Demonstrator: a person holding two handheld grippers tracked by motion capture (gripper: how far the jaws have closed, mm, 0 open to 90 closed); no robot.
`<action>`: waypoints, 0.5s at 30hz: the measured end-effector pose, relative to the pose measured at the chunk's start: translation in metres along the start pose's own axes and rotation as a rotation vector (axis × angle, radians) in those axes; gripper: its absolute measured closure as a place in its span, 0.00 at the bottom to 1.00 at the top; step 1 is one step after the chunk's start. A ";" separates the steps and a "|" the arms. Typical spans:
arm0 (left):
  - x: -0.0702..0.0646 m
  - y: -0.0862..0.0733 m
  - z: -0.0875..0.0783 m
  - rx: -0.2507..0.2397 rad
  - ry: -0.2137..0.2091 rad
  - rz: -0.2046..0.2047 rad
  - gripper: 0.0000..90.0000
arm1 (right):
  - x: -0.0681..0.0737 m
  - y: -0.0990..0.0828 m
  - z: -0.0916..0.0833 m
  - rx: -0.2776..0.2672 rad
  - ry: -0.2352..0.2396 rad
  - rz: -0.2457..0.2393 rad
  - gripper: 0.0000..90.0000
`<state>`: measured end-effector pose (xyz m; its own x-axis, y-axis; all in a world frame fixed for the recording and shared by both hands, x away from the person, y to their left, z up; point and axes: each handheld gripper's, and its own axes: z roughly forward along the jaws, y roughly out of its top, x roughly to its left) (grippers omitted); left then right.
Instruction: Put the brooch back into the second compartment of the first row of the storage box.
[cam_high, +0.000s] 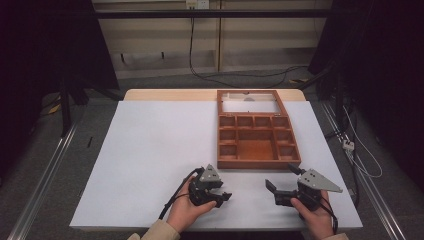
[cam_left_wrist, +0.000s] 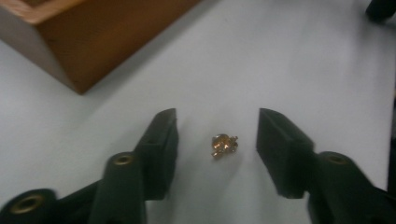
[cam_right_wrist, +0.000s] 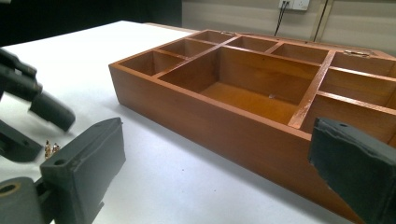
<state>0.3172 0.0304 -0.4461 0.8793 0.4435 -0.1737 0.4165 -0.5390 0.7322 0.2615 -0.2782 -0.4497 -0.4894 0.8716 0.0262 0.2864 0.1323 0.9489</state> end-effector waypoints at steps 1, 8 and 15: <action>0.003 0.000 -0.005 -0.028 -0.008 -0.021 0.46 | 0.000 0.001 0.001 0.006 0.006 -0.009 0.04; 0.032 -0.007 -0.040 -0.123 0.047 -0.073 0.24 | 0.007 0.011 0.008 0.032 0.070 0.000 0.04; 0.064 -0.029 -0.077 -0.168 0.125 -0.132 0.13 | 0.022 0.016 0.023 0.100 0.165 -0.013 0.13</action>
<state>0.3439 0.1295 -0.4276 0.7802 0.5927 -0.2001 0.4726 -0.3488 0.8093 0.2742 -0.2456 -0.4412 -0.6199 0.7812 0.0735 0.3554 0.1961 0.9139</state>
